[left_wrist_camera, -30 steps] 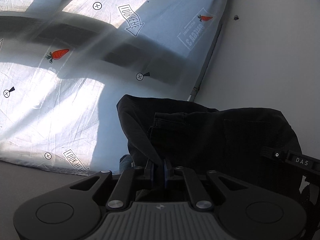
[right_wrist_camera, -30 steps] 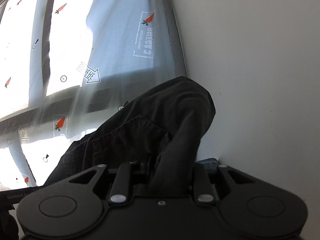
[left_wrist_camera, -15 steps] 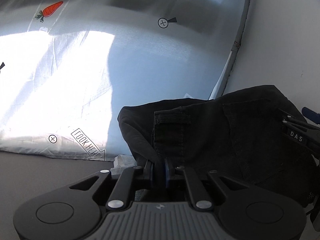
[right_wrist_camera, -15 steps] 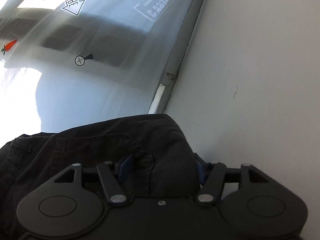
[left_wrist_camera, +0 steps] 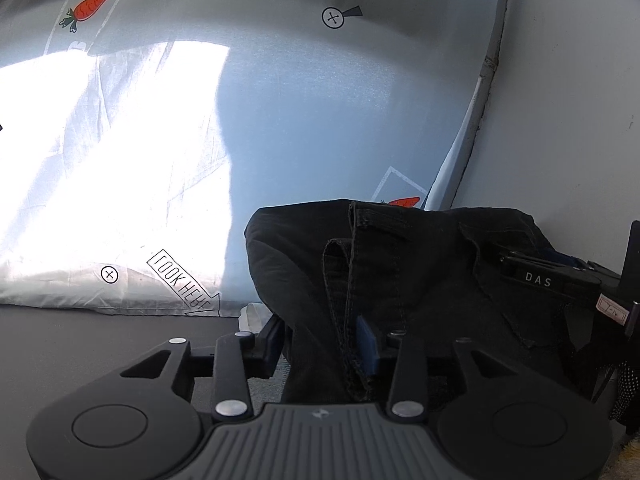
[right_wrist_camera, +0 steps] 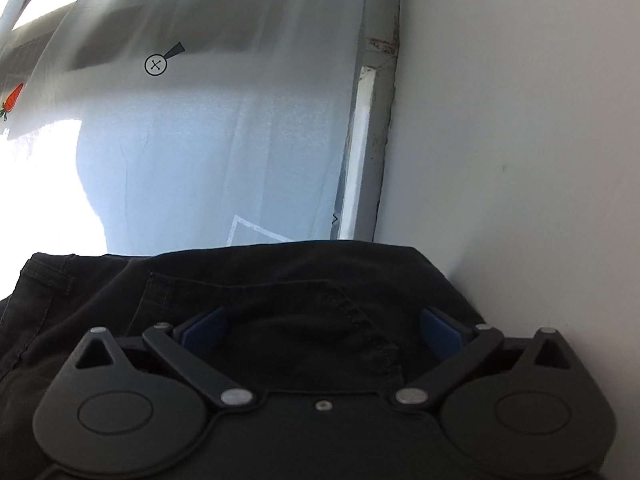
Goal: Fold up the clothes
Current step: 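Carry the folded trousers with both grippers onto the clothes stack, then open both grippers to release the trousers on the stack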
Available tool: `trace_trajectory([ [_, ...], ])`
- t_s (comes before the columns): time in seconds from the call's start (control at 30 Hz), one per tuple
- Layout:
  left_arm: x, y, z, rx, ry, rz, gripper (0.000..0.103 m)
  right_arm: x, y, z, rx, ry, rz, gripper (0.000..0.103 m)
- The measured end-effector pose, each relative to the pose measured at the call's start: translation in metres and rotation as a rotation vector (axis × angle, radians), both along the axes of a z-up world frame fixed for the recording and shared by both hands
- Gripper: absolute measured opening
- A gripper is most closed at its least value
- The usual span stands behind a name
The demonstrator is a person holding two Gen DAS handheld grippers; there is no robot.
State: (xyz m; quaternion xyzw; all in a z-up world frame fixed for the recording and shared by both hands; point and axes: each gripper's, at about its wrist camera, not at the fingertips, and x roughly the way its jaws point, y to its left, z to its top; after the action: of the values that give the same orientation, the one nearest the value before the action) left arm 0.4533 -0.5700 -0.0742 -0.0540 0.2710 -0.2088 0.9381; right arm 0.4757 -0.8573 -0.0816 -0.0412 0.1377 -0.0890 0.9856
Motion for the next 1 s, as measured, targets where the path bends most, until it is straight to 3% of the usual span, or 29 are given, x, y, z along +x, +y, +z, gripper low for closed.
trace_trajectory([
  [0.07,0.009,-0.003,-0.009,-0.005,0.024,0.003,0.047,0.014,-0.016,-0.016,0.075,0.008,0.016,0.103],
  [0.27,0.024,0.01,-0.034,-0.091,0.096,0.053,0.07,0.023,-0.002,-0.027,0.01,-0.021,0.002,0.103],
  [0.33,0.022,0.014,-0.034,-0.088,0.091,0.049,0.07,0.019,0.011,-0.025,-0.052,-0.029,-0.014,0.103],
  [0.5,-0.016,0.028,0.001,-0.035,-0.047,0.029,0.071,0.0,0.05,-0.018,-0.26,-0.078,-0.075,0.103],
  [0.53,-0.028,0.035,0.011,-0.049,-0.096,0.025,0.074,-0.004,0.056,-0.014,-0.279,-0.078,-0.085,0.103],
  [0.57,-0.043,0.042,0.021,-0.066,-0.154,0.022,0.084,-0.01,0.062,-0.01,-0.297,-0.074,-0.101,0.103],
  [0.67,-0.092,0.066,0.051,-0.088,-0.346,0.039,0.103,-0.045,0.081,0.011,-0.277,-0.092,-0.15,0.103],
  [0.77,-0.142,0.085,0.074,-0.08,-0.487,0.042,0.103,-0.09,0.104,0.036,-0.221,-0.137,-0.178,0.103],
  [0.83,-0.17,0.095,0.084,-0.088,-0.516,0.045,0.103,-0.119,0.126,0.051,-0.183,-0.161,-0.17,0.103],
  [1.0,-0.235,0.128,0.087,-0.113,-0.464,0.09,0.103,-0.202,0.188,0.065,-0.145,-0.159,-0.182,0.103],
])
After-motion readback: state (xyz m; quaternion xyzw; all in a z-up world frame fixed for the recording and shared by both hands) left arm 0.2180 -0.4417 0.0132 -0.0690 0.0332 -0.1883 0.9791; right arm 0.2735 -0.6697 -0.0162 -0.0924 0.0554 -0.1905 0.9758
